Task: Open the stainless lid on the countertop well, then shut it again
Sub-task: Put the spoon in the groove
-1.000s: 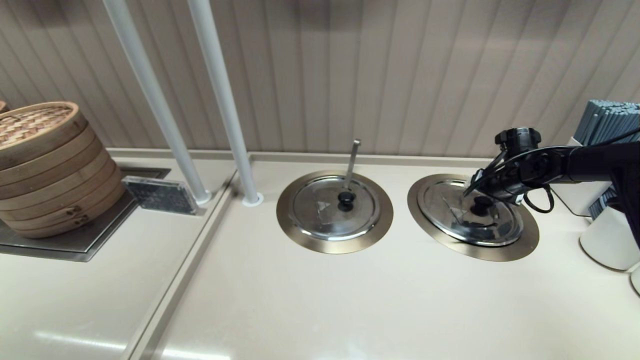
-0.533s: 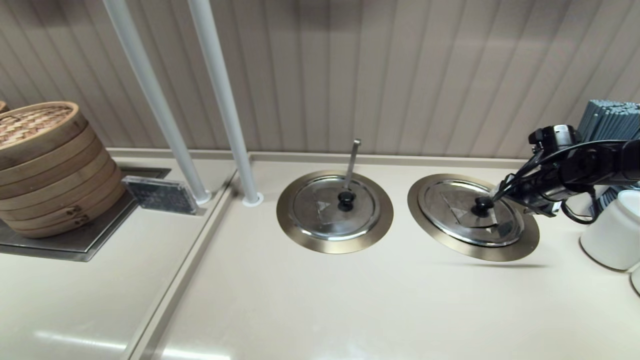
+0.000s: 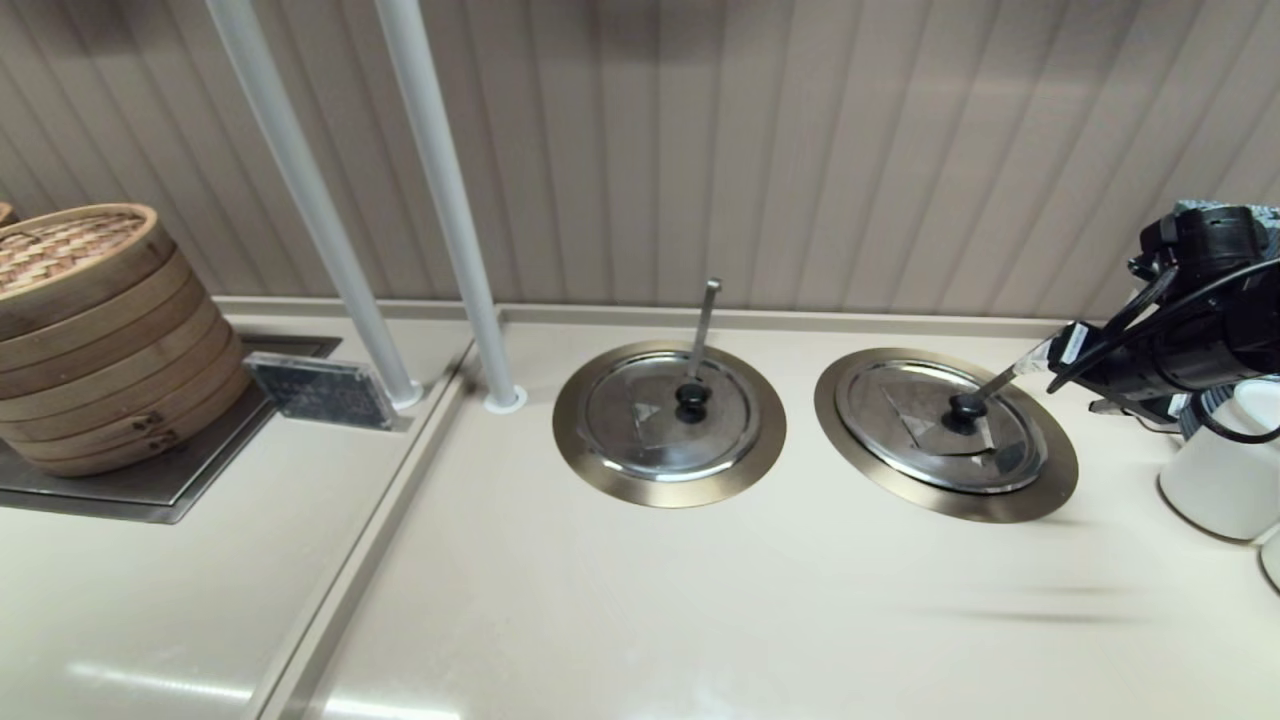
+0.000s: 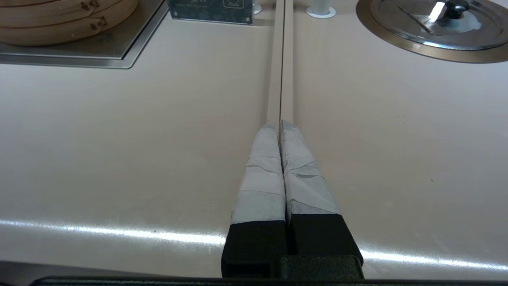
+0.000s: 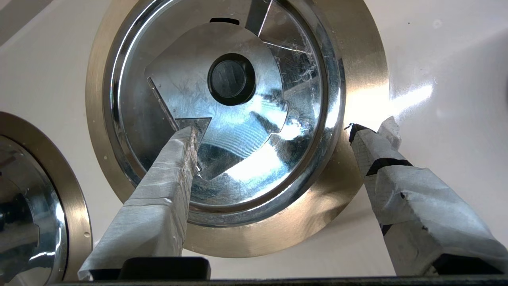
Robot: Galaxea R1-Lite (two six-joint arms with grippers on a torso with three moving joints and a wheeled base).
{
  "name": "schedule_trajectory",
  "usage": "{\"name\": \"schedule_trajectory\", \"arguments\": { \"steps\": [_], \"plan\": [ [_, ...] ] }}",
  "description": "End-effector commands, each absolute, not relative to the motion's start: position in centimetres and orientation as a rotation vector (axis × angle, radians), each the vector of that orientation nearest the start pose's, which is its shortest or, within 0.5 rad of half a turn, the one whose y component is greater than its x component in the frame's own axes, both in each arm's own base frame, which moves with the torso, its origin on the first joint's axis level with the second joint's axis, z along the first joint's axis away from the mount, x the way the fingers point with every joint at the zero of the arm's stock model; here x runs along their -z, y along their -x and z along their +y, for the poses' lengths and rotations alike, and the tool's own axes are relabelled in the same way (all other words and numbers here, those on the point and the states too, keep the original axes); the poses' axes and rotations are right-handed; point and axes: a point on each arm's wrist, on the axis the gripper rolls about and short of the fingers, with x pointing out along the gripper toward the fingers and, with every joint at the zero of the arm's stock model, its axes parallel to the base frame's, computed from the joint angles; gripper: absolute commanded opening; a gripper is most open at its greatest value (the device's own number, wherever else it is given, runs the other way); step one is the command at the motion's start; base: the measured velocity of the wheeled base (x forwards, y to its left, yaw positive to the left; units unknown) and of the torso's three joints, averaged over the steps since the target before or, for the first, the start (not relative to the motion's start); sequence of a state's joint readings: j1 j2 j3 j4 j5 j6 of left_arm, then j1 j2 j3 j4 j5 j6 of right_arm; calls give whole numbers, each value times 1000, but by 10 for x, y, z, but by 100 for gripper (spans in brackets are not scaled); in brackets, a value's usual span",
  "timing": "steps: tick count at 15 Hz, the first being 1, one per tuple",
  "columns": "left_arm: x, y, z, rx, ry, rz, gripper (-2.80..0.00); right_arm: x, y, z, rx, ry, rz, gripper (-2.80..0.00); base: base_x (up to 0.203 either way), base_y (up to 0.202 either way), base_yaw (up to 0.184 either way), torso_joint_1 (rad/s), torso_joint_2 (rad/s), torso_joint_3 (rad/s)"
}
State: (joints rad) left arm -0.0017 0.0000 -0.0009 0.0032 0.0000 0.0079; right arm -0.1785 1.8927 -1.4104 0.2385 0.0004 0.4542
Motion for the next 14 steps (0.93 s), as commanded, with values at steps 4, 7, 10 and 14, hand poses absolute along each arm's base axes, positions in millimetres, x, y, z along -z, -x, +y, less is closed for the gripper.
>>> {"name": "schedule_trajectory", "arguments": {
  "steps": [4,7,10,14],
  "plan": [
    [-76,23,0,2,-8,2,-280,-177,-411,-76,338,-471,662,0,0,0,0,0,0,0],
    [-75,23,0,2,-8,3,-280,-156,-456,-85,401,-411,622,0,0,0,0,0,0,0],
    [-76,23,0,2,-8,2,-280,-139,-477,-84,430,-377,637,0,0,0,0,0,0,0],
    [-75,23,0,2,-8,2,-280,-138,-480,-79,422,-369,636,0,0,0,0,0,0,0]
  ]
}}
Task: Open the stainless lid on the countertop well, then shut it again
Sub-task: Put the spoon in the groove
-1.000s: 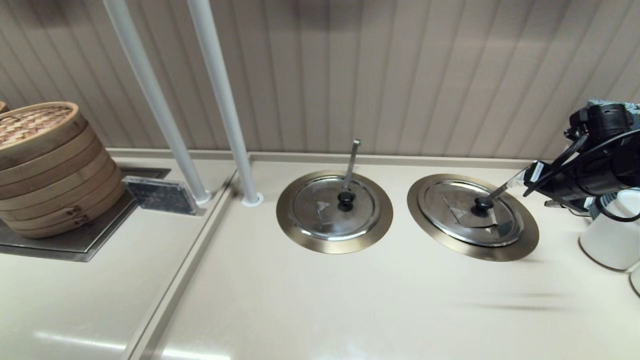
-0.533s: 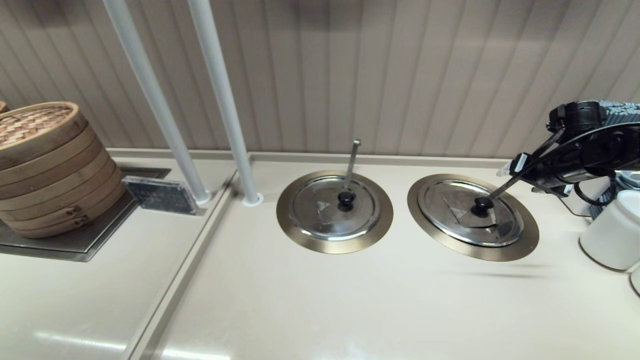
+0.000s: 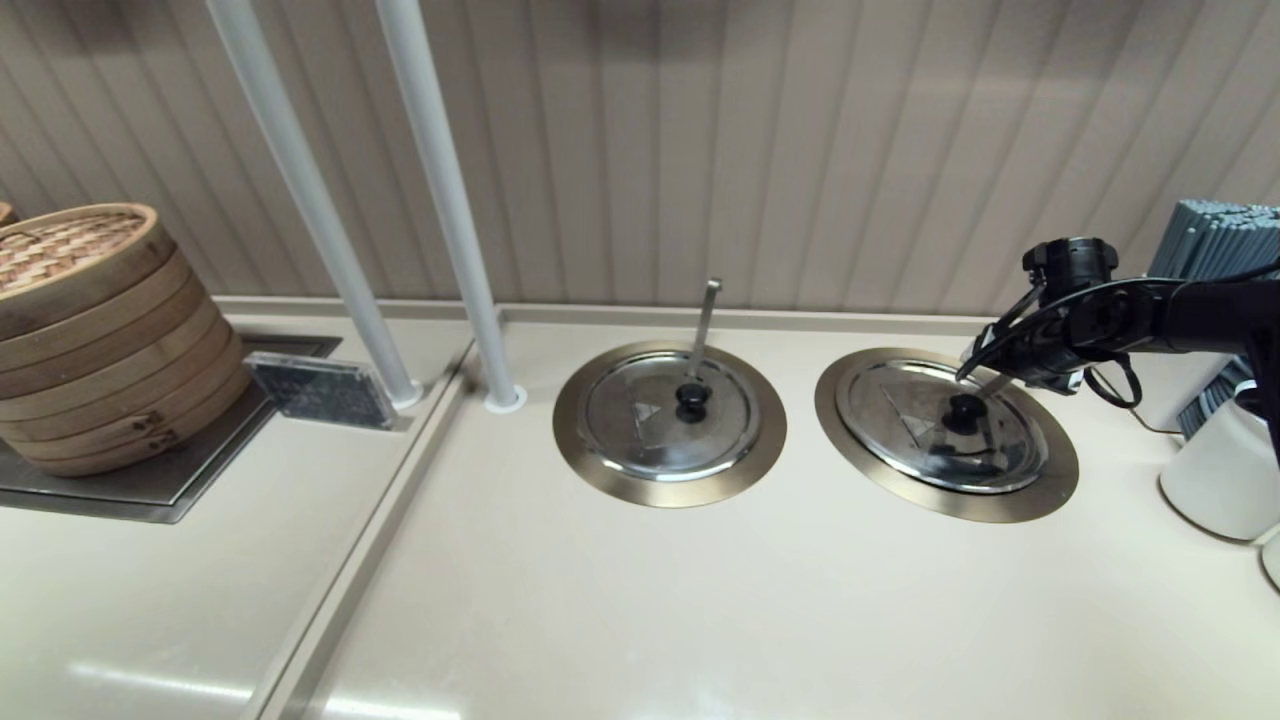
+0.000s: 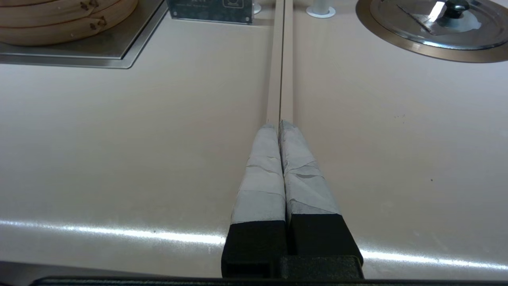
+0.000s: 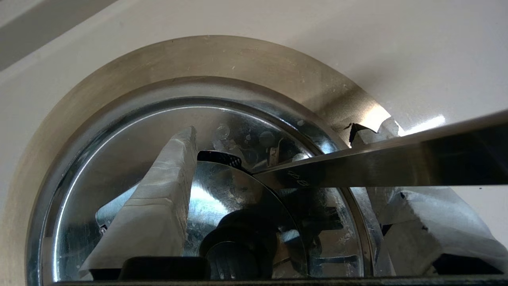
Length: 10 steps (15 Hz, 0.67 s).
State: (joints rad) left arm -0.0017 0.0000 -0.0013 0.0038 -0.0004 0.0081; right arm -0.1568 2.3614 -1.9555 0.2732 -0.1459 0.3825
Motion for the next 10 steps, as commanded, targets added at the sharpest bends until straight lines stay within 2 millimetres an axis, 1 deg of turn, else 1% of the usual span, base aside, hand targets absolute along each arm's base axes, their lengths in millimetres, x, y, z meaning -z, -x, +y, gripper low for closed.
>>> {"name": "schedule_trajectory", "arguments": {
  "steps": [1,5,9,10],
  "plan": [
    [-76,23,0,2,-8,2,-280,-138,-480,-79,422,-370,634,0,0,0,0,0,0,0],
    [-75,23,0,2,-8,3,-280,-139,-479,-85,433,-374,628,0,0,0,0,0,0,0],
    [-76,23,0,2,-8,2,-280,-144,-477,-92,445,-379,605,0,0,0,0,0,0,0],
    [-75,23,0,2,-8,5,-280,-144,-477,-97,453,-382,601,0,0,0,0,0,0,0]
  ]
}}
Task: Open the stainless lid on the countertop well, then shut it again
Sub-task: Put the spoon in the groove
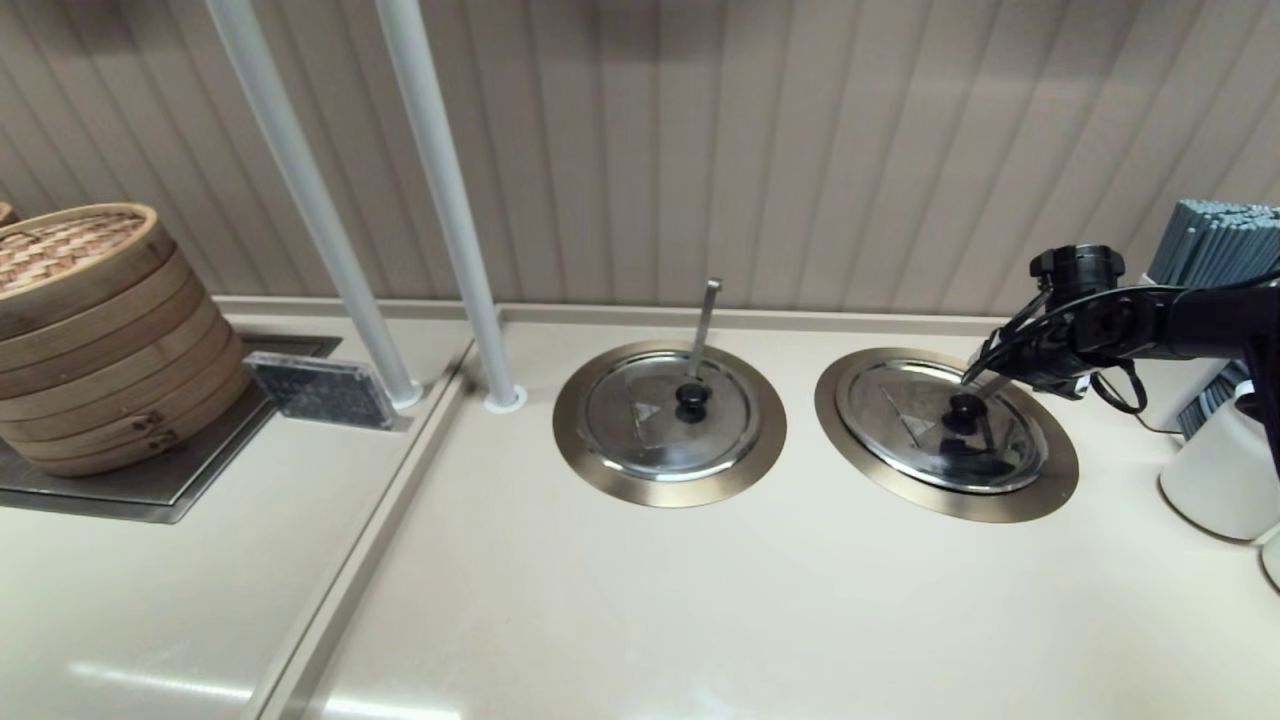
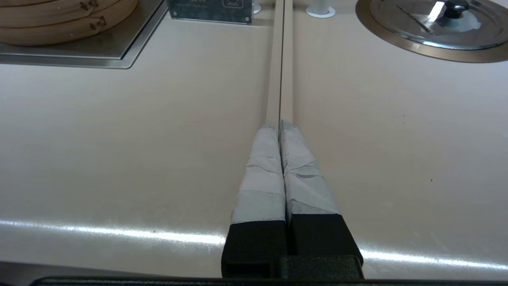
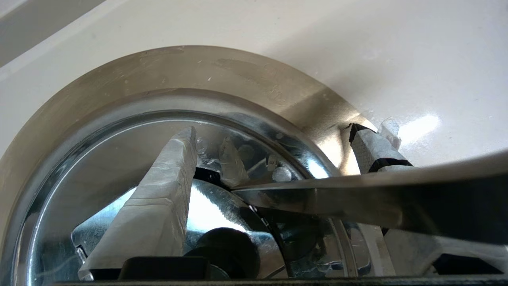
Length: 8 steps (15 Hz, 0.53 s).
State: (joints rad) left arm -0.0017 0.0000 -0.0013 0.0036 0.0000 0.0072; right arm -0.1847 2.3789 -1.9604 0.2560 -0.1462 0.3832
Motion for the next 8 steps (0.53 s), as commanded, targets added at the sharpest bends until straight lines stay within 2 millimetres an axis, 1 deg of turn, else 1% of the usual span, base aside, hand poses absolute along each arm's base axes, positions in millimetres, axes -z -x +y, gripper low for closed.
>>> {"name": "schedule_trajectory", "arguments": {
  "steps": [1,4,8],
  "plan": [
    [-76,23,0,2,-8,2,-280,-145,-476,-99,459,-384,598,0,0,0,0,0,0,0],
    [-76,23,0,2,-8,2,-280,-144,-473,-111,483,-392,597,0,0,0,0,0,0,0],
    [-76,23,0,2,-7,2,-280,-147,-468,-120,503,-398,597,0,0,0,0,0,0,0]
  ]
}}
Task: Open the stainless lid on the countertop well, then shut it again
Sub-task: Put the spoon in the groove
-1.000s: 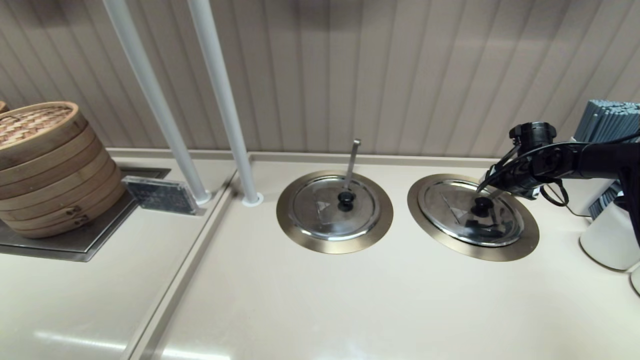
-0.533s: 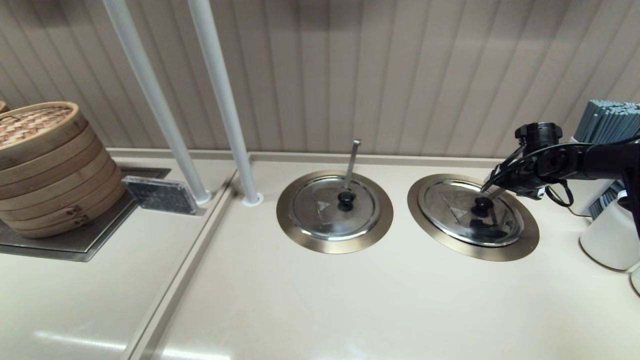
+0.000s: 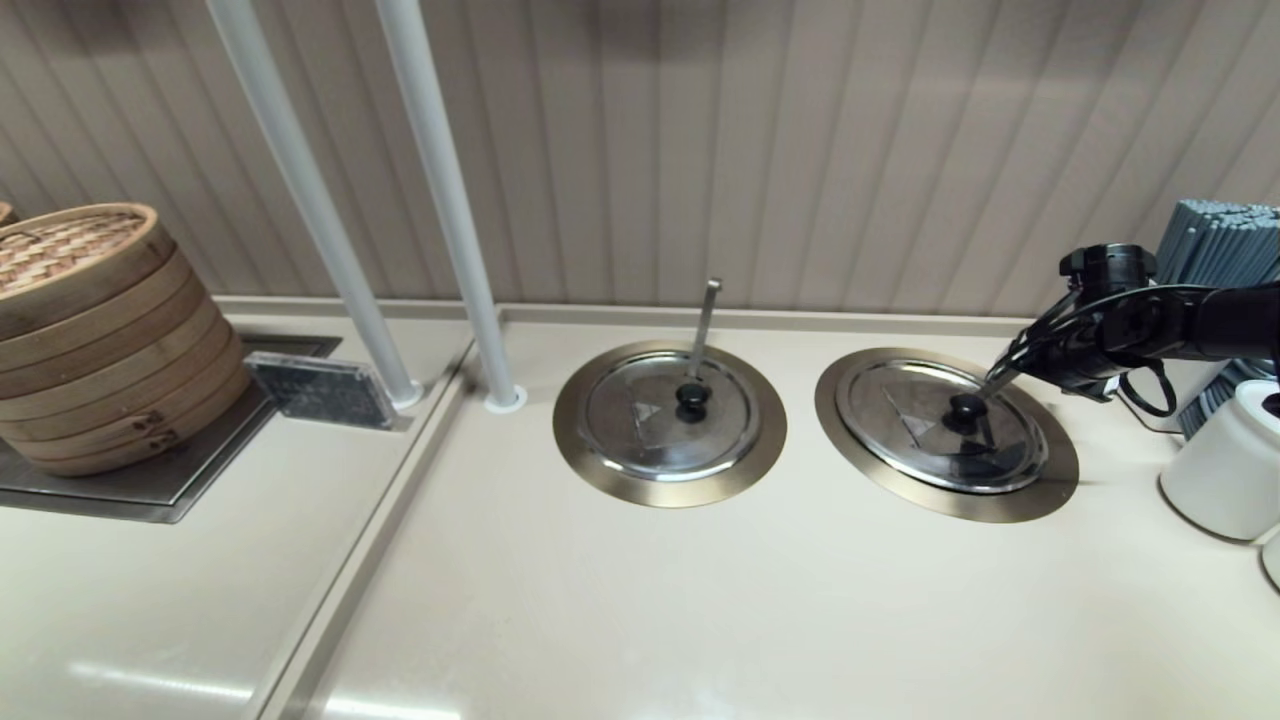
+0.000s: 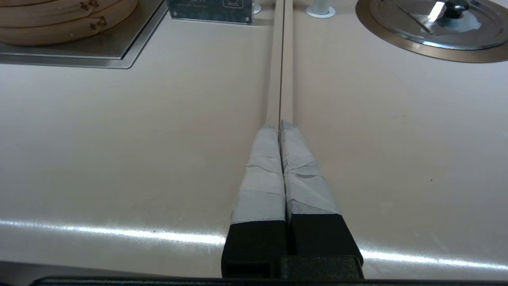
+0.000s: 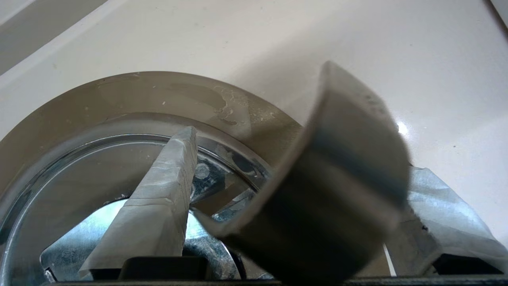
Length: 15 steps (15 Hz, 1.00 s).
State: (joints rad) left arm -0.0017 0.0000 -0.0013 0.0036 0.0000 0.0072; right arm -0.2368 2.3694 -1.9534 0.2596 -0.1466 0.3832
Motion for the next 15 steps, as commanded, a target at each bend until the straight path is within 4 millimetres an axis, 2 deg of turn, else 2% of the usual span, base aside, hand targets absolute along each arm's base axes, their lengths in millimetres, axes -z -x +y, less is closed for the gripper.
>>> {"name": "schedule_trajectory", "arguments": {
  "steps": [1,4,11,15],
  "plan": [
    [-75,23,0,2,-8,2,-280,-148,-466,-121,506,-399,597,0,0,0,0,0,0,0],
    [-76,23,0,2,-8,2,-280,-153,-461,-124,515,-403,597,0,0,0,0,0,0,0],
    [-75,23,0,2,-8,3,-280,-160,-431,-120,520,-413,650,0,0,0,0,0,0,0],
    [-75,23,0,2,-8,4,-280,-162,-426,-122,516,-421,652,0,0,0,0,0,0,0]
  ]
}}
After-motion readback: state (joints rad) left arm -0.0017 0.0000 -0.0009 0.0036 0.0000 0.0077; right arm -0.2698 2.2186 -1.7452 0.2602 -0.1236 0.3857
